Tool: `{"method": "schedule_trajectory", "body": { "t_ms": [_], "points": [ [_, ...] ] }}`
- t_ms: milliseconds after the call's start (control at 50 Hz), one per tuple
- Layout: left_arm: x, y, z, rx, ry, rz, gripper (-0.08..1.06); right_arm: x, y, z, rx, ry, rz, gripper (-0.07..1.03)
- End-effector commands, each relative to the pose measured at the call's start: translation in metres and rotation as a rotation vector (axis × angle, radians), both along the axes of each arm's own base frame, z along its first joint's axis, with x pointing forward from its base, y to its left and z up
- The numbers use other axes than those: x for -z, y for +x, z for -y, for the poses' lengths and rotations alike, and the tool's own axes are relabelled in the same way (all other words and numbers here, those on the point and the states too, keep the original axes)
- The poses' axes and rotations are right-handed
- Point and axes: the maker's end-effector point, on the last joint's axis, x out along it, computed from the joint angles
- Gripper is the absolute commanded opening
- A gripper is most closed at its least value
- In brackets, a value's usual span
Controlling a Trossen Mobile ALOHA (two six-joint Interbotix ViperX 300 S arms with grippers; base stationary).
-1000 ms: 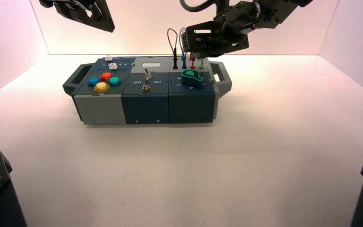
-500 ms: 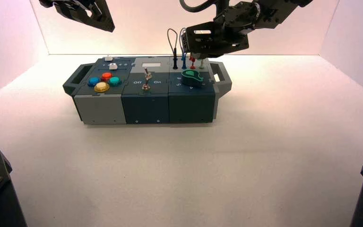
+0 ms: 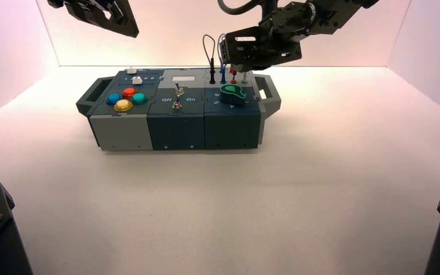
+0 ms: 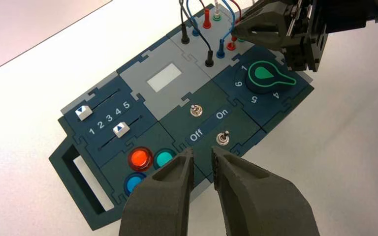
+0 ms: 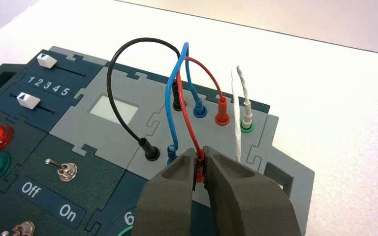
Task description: Insert the red wire.
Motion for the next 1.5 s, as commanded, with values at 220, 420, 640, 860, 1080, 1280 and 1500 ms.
{"method": "schedule_trajectory", "body": {
  "t_ms": [220,420,640,860,1080,1280,1500],
  "points": [
    [-0.008,0.002,0.003,0.010,-0.009,0.028,0.23,-0.005,0.004,-0.004,-0.001,0.006,-0.003,-0.02],
    [-0.008,0.002,0.003,0.010,-0.009,0.028,0.23,0.002,0.005,0.000,0.006,-0.006,-0.035,-0.02],
    [-0.008,0.002,0.003,0.010,-0.010,0.030,0.23,-0.002,0.006,-0.001,0.006,-0.003,-0.022,-0.02],
    [-0.007,0.001,0.003,0.010,-0.008,0.027,0.23,-0.008,0.008,-0.001,0.007,0.010,0.012,-0.02],
    [-0.007,0.001,0.003,0.010,-0.009,0.025,0.23,-0.011,0.008,0.000,0.010,0.017,0.029,-0.02],
    [-0.007,0.001,0.003,0.010,-0.008,0.027,0.23,-0.013,0.008,0.000,0.010,0.018,0.035,-0.02],
    [-0.008,0.001,0.003,0.010,-0.009,0.028,0.23,-0.013,0.010,0.000,0.013,0.021,0.040,-0.02]
  ]
}}
